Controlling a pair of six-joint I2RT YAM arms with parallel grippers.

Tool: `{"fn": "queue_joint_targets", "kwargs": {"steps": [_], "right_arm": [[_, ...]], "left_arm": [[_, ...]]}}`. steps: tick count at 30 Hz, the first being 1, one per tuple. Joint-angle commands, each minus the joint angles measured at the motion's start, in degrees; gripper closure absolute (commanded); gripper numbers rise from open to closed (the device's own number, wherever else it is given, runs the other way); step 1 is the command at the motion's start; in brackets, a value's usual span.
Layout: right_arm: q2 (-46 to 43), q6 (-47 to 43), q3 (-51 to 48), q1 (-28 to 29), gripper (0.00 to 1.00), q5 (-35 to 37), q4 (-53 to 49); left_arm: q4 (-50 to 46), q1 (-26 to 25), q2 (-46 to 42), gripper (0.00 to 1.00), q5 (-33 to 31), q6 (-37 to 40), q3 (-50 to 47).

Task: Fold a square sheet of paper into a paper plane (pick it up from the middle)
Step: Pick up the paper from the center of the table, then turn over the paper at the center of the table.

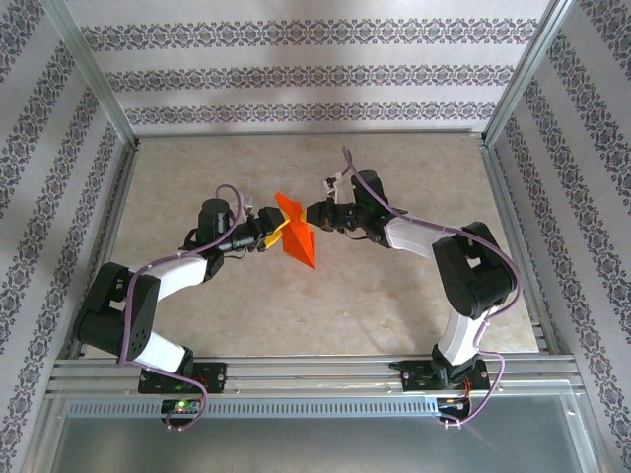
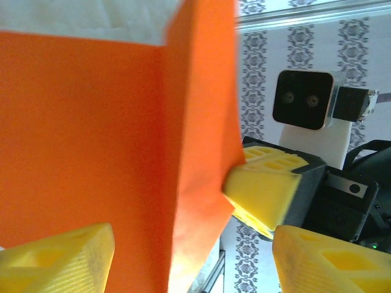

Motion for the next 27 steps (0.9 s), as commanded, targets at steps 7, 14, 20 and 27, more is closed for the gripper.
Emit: {"fn": "queue_joint_targets", "kwargs": {"steps": [7, 14, 20, 27], "right_arm": [[-2.64, 15.91, -1.95, -0.73, 0.93, -3.83, 15.14], [-0.87, 21.88, -2.73, -0.9, 0.92, -4.63, 20.98], [-0.29, 23.2, -3.11, -1.17, 0.92, -4.85, 22.97], [0.3, 24.29, -3.37, -1.43, 0.89, -4.86, 23.7]], "left_arm": [[16.97, -2.62, -0.06, 0.35, 3.93, -1.46, 0.3], [20.46, -3.13, 1.94, 0.48, 5.83, -2.26, 1.39], [25.91, -3.1, 3.58, 0.57, 7.06, -4.4, 1.34], [26.47, -3.16, 4.01, 0.7, 7.25, -3.75, 1.87]]}}
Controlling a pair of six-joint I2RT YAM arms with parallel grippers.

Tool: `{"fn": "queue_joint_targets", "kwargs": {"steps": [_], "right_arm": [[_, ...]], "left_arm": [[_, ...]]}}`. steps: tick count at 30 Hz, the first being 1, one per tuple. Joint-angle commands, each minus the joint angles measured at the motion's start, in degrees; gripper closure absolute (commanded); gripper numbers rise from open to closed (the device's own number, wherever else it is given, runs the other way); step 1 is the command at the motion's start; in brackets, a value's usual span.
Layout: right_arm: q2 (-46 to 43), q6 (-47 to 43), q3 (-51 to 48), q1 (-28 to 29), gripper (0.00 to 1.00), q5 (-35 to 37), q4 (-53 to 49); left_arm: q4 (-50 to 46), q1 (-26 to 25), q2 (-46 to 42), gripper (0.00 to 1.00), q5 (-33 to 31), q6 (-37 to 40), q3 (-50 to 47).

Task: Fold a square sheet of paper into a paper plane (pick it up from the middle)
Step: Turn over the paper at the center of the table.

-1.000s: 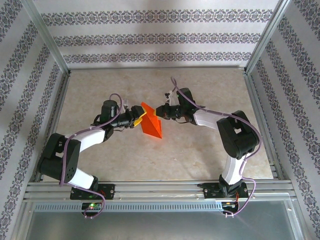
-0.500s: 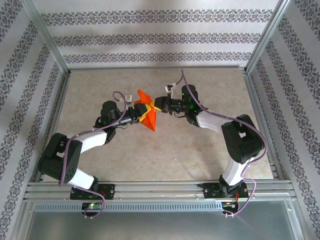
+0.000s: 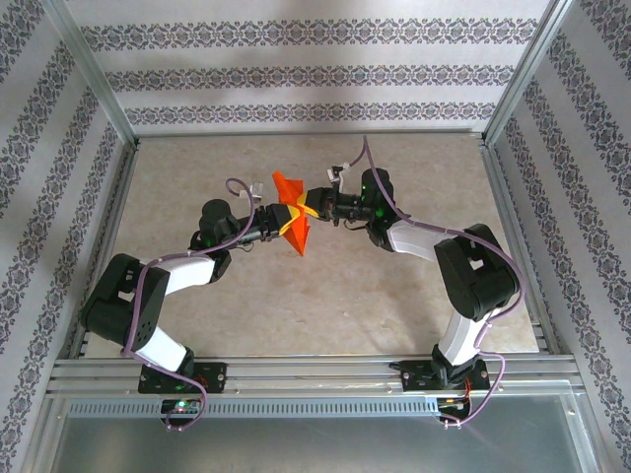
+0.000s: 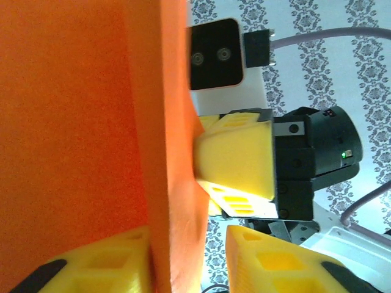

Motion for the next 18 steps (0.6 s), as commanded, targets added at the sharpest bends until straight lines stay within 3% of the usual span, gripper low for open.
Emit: {"fn": "queue_joint_targets", "kwargs": {"steps": [1, 13, 18], "right_arm": [[0.82, 0.78, -0.76, -0.69, 0.89, -1.18, 2.79], [-2.57, -4.42, -4.18, -3.98, 0.64, 1.71, -2.41], [-7.24, -13.7, -6.07, -6.46, 0.54, 6.18, -13.69]], "left_arm": [[3.78, -0.51, 0.14, 0.72, 1.32, 0.86, 1.83], [-7.47, -0.46, -1.47, 0.88, -0.57, 6.18, 3.31], [-24.18, -0.31, -3.65, 0.9, -3.17, 14.97, 6.35]]}}
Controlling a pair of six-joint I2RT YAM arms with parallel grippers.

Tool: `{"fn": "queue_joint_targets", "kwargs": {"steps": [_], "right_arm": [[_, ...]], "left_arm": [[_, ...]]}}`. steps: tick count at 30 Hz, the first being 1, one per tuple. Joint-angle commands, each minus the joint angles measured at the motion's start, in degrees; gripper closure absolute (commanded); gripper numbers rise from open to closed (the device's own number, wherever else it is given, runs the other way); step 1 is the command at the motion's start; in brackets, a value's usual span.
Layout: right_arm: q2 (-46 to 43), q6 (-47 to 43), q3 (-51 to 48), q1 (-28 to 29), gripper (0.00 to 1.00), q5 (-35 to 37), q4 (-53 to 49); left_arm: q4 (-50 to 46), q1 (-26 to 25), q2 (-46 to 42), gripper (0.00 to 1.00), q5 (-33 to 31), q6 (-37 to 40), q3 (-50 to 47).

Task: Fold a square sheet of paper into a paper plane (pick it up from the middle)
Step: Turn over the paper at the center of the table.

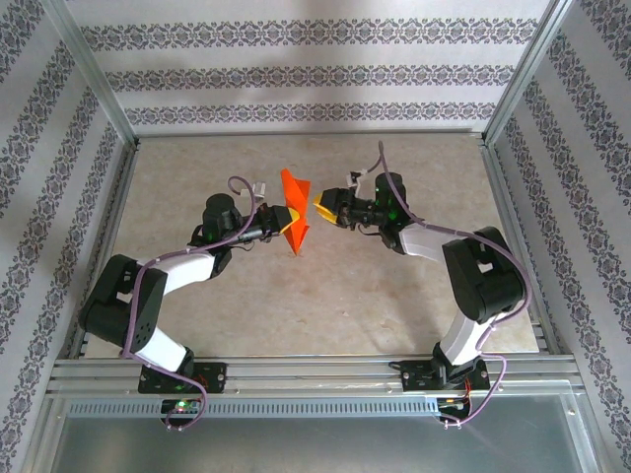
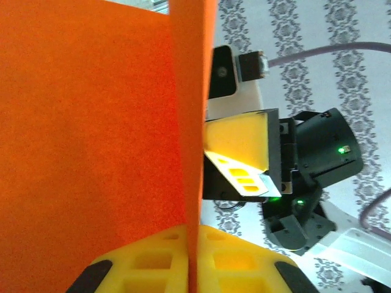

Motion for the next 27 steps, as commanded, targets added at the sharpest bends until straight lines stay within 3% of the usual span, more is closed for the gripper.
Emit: {"fn": "queue_joint_targets", "kwargs": {"steps": [1, 3, 6, 9, 12, 18, 23, 27], "right_arm": [[-5.38, -10.0, -1.26, -1.47, 0.53, 4.81, -9.73], [-7.77, -15.18, -1.41, -1.95, 0.5, 8.36, -16.48], [-11.94, -23.84, -1.15, -2.05, 0.45, 16.93, -28.03], [-16.1, -29.95, -1.63, -1.97, 0.42, 26.31, -35.93], [-19.98, -34.45, -2.39, -1.64, 0.37, 35.6, -41.05], [-28.52, -38.9, -6.68, -1.17, 0.27, 49.46, -42.87], [-31.89, -40.41, -8.25, -1.13, 0.26, 53.44, -43.62], [-31.79, -39.25, -8.46, -1.35, 0.26, 50.74, -43.74]], "left_arm": [[-17.28, -0.31, -3.44, 0.9, -3.32, 11.43, 4.36], [-31.6, -0.45, -4.76, 0.91, -7.8, 19.5, 8.26], [-54.9, -1.88, -4.47, 0.91, -19.65, 32.5, 17.01], [-71.47, -5.16, -0.87, 0.9, -34.14, 41.95, 26.24], [-83.14, -8.18, 4.82, 0.9, -49.02, 45.82, 34.29], [-94.95, -12.34, 16.76, 0.9, -70.61, 46.1, 44.89], [-95.9, -14.99, 23.72, 0.91, -75.05, 44.27, 47.97], [-95.69, -17.16, 29.19, 0.9, -76.54, 42.35, 49.46]]}}
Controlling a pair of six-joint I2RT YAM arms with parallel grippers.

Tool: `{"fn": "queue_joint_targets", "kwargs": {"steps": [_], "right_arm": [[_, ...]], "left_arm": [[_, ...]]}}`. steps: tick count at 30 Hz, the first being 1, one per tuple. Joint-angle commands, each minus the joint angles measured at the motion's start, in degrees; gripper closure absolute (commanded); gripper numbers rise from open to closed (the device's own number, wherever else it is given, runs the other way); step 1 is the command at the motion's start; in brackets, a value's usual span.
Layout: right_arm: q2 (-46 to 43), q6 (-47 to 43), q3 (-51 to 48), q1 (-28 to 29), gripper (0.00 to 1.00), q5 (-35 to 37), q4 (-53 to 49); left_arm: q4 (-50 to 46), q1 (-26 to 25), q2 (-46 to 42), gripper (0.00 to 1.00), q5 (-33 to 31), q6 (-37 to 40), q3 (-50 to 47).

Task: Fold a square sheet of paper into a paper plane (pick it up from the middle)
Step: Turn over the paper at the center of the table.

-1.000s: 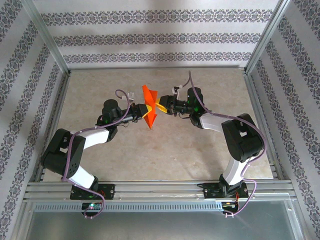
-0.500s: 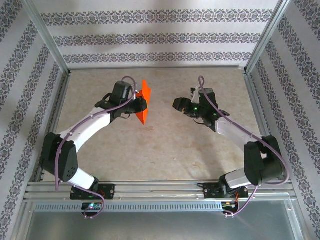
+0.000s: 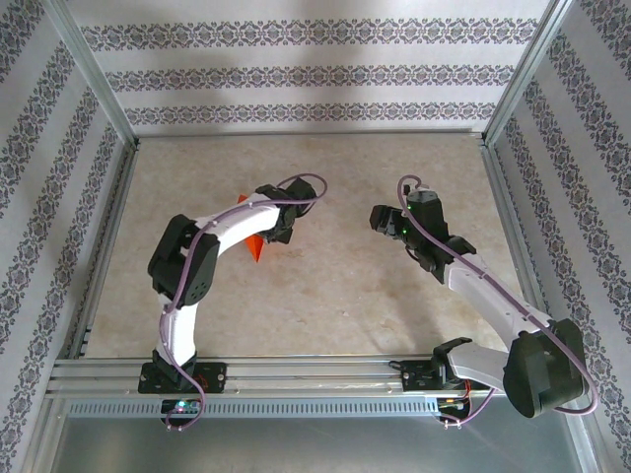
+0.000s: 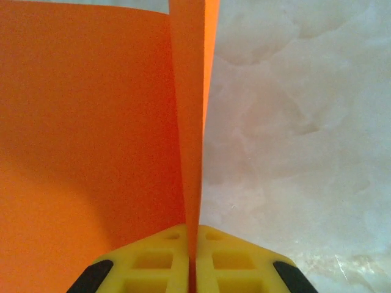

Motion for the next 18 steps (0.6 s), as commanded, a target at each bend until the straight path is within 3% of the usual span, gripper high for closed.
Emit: {"fn": "queue_joint_targets", "kwargs": {"steps": [1, 10, 18], "right_arm": [[-0.15, -0.41, -0.96, 0.27, 0.27, 0.71, -1.39], [2.25, 2.86, -1.85, -0.52, 0.27, -2.62, -0.34], [2.36, 5.47, -2.48, -1.8, 0.27, -2.79, 0.78]], "left_arm": [[-4.35, -2.39, 3.49, 0.9, -5.63, -1.43, 2.55], [-4.68, -6.42, 10.02, 0.81, -3.05, -4.55, 5.28], [-2.74, -8.47, 6.68, 0.67, 8.64, -8.38, 5.56]]}}
